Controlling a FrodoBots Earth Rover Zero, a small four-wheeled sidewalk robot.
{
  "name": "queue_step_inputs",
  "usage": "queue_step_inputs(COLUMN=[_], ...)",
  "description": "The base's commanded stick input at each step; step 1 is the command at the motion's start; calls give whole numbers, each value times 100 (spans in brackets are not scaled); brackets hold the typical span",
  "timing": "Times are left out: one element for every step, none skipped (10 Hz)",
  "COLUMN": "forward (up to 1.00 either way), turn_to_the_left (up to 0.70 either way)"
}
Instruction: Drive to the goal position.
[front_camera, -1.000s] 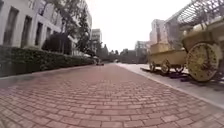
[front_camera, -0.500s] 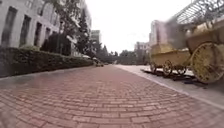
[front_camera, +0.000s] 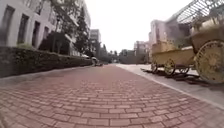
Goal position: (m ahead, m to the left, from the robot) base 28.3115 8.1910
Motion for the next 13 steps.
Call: queue_step_inputs(forward=[70, 70, 70, 70, 70, 70, 70, 70, 70, 70, 70, 70, 70], turn_to_the_left=[0, 0, 0, 0, 0, 0, 0, 0, 0, 0, 0, 0, 0])
